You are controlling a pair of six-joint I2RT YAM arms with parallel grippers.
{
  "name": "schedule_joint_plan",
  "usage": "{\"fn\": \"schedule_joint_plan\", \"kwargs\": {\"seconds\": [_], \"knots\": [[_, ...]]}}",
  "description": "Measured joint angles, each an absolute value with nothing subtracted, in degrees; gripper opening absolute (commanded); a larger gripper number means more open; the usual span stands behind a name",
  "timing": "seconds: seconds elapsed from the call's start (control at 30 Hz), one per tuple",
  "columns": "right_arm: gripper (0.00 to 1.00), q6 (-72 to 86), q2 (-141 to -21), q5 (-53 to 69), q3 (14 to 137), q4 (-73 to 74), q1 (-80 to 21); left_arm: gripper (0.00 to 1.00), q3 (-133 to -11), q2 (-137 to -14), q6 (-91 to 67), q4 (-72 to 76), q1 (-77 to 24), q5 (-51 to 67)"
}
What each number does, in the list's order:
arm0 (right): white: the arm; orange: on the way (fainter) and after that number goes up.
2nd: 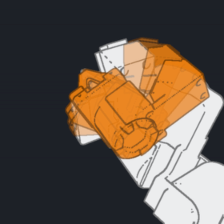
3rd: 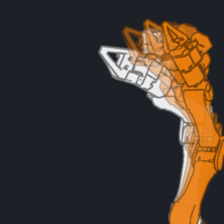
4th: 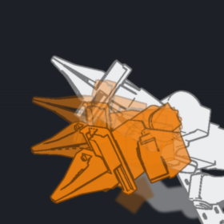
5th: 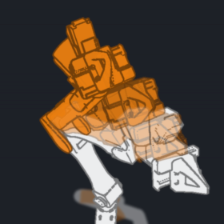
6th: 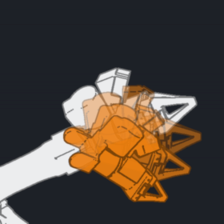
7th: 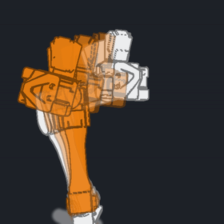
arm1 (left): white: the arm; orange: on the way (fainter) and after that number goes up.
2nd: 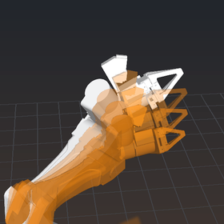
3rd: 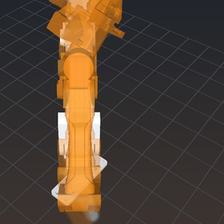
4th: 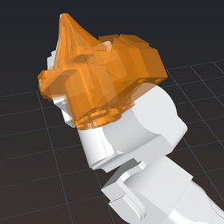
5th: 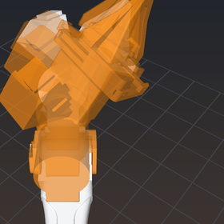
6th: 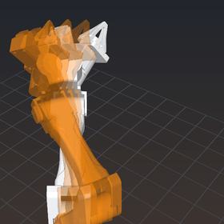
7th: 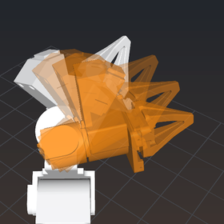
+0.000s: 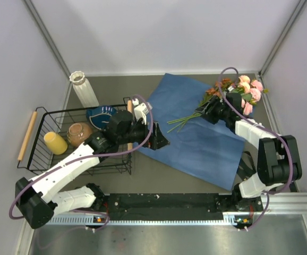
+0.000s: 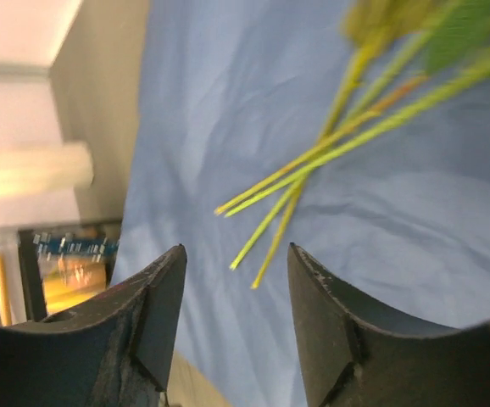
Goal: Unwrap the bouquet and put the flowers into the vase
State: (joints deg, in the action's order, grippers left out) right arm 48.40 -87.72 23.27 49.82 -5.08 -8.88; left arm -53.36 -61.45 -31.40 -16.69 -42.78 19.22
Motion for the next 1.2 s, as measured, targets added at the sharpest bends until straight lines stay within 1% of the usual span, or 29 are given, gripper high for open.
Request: {"fn": "schedule_joint_plan", "kwargs": {"seconds": [0.13, 0.4, 0.43, 0.5, 0.53, 0.57, 0.63, 0.67, 0.7, 0.73, 0.77, 0.8, 0.83, 0.87, 0.9, 0.93, 0.97, 1.0, 1.2], "knots": [[0.50, 52.7, -88.9, 16.4, 49.6, -2.1, -6.6, 0.95, -53.4, -61.9, -31.4, -16.7, -42.8, 20.1], [0.49, 59.7, -99.1, 8.6, 55.0, 1.5, -6.5, 0.95, -53.4, -61.8, -31.4, -16.8, -42.8, 20.3], [0.45, 60.2, -99.7, 7.7, 55.3, 1.8, -6.5, 0.95, -53.4, -61.7, -31.4, -16.9, -42.8, 20.3], [0.44, 60.7, -100.7, 6.2, 55.7, 1.8, -6.5, 0.95, -53.4, -61.5, -31.4, -17.1, -42.8, 20.3], [0.41, 61.1, -101.3, 5.6, 56.1, 1.9, -6.5, 0.95, -53.4, -61.3, -31.4, -17.2, -42.8, 20.3], [0.41, 61.2, -101.9, 5.1, 56.5, 1.8, -6.5, 0.95, -53.4, -61.2, -31.4, -17.2, -42.8, 20.3], [0.37, 61.5, -103.5, 4.3, 57.6, 1.7, -6.5, 0.95, -53.4, -61.0, -31.3, -17.3, -42.8, 20.3], [0.33, 61.7, -104.2, 4.1, 58.1, 1.6, -6.5, 0.95, -53.4, -61.0, -31.3, -17.3, -42.8, 20.3], [0.33, 61.8, -104.9, 3.9, 58.3, 1.4, -6.5, 0.95, -53.4, -61.0, -31.3, -17.2, -42.8, 20.3], [0.28, 62.3, -105.6, 3.8, 58.6, 1.1, -6.5, 0.95, -53.4, -60.9, -31.3, -17.3, -42.8, 20.3], [0.27, 62.4, -106.0, 3.8, 58.9, 0.8, -6.5, 0.95, -53.4, -60.9, -31.3, -17.3, -42.8, 20.3], [0.24, 62.6, -106.3, 3.7, 59.2, 0.6, -6.5, 0.95, -53.4, -60.9, -31.3, -17.3, -42.8, 20.3], [0.18, 62.8, -106.7, 3.5, 59.5, 0.2, -6.5, 0.95, -53.4, -60.9, -31.3, -17.3, -42.8, 20.3], [0.17, 62.8, -107.1, 3.4, 59.7, 0.1, -6.5, 0.95, -53.4, -60.9, -31.3, -17.3, -42.8, 20.3], [0.13, 63.1, -107.4, 3.4, 59.7, -0.2, -6.5, 0.95, -53.4, -60.9, -31.3, -17.3, -42.8, 20.3], [0.05, 63.4, -107.4, 3.3, 59.7, -0.3, -6.5, 0.95, -53.4, -60.9, -31.3, -17.3, -42.8, 20.3], [0.01, 63.6, -107.4, 3.2, 59.7, -0.3, -6.5, 0.95, -53.4, -60.9, -31.3, -17.3, -42.8, 20.2], [0.00, 63.8, -107.4, 3.1, 59.7, -0.6, -6.5, 0.95, -53.4, -60.9, -31.3, -17.3, -42.8, 20.1], [0.00, 63.1, -104.7, 1.2, 59.3, -0.4, -6.5, 0.95, -53.4, -60.9, -31.4, -17.3, -42.8, 20.1]]}}
